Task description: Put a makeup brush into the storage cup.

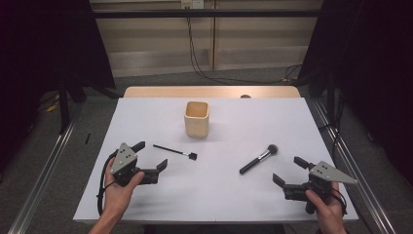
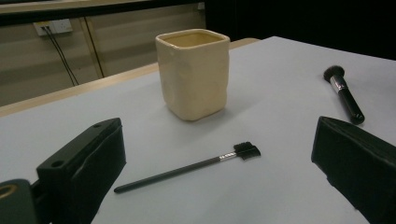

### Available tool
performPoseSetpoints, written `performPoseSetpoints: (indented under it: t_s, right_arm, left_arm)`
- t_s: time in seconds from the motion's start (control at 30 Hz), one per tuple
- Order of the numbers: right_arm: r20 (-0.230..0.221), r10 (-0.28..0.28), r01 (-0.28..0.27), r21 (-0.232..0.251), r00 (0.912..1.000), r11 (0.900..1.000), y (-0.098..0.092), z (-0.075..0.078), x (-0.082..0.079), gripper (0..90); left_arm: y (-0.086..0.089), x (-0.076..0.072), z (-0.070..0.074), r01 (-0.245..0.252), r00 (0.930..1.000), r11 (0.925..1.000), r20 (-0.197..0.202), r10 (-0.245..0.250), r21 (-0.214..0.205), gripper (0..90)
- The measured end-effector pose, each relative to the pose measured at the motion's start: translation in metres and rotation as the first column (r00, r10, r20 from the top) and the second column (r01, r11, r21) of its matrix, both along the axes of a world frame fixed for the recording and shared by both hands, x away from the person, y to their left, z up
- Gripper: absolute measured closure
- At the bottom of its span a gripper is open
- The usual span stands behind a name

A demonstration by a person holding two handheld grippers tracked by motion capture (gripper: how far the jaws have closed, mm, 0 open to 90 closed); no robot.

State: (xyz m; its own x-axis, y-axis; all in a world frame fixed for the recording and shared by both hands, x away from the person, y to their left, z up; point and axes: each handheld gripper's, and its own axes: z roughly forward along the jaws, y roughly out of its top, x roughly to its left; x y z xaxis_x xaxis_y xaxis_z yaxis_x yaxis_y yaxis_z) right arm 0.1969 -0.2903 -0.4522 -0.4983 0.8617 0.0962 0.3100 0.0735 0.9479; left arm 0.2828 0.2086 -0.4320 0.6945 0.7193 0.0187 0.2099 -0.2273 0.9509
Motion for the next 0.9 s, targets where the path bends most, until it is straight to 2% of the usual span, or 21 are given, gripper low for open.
performPoseSetpoints:
  t_s: [0.17,0.3,0.4,0.5,0.53,0.7,0.8,0.9]
  right_arm:
    - [-0.004,-0.002,0.002,0.001,1.0,1.0,0.0,0.0,0.001,0.1]
    - [-0.011,0.002,-0.002,0.02,0.9999,0.9998,0.001,0.0,0.0,0.1]
    - [-0.01,0.002,-0.002,0.018,0.9999,0.9998,0.001,-0.001,0.001,0.1]
    - [-0.012,0.002,-0.002,0.017,0.9999,0.9999,0.0,-0.001,0.001,0.1]
    - [-0.012,0.002,-0.002,0.017,0.9999,0.9999,0.0,-0.001,0.001,0.1]
    - [-0.011,0.004,-0.004,0.014,0.9999,0.9999,0.0,-0.001,0.001,0.1]
    - [-0.01,0.001,-0.001,0.011,0.9999,0.9999,0.0,-0.001,0.001,0.1]
    - [-0.01,0.003,-0.003,0.011,0.9999,0.9999,0.0,-0.001,0.001,0.1]
  left_arm:
    - [-0.005,0.011,0.003,0.024,0.9997,0.9996,-0.009,-0.024,-0.015,2.8]
    - [-0.009,0.018,0.006,0.026,0.9995,0.9991,-0.015,-0.026,-0.035,2.8]
    - [-0.013,0.022,0.007,0.026,0.9997,0.9994,-0.003,-0.026,-0.023,2.8]
    - [-0.017,0.028,0.009,0.018,0.9998,0.9994,0.007,-0.018,-0.029,2.8]
    - [-0.019,0.03,0.009,0.018,0.9998,0.9992,0.005,-0.017,-0.036,2.8]
    - [-0.027,0.038,0.012,0.028,0.9996,0.9995,0.007,-0.028,-0.017,2.8]
    - [-0.03,0.045,0.012,0.038,0.9993,0.9981,-0.003,-0.038,-0.049,2.4]
    - [-0.033,0.051,0.009,0.029,0.9995,0.9985,-0.006,-0.03,-0.047,2.4]
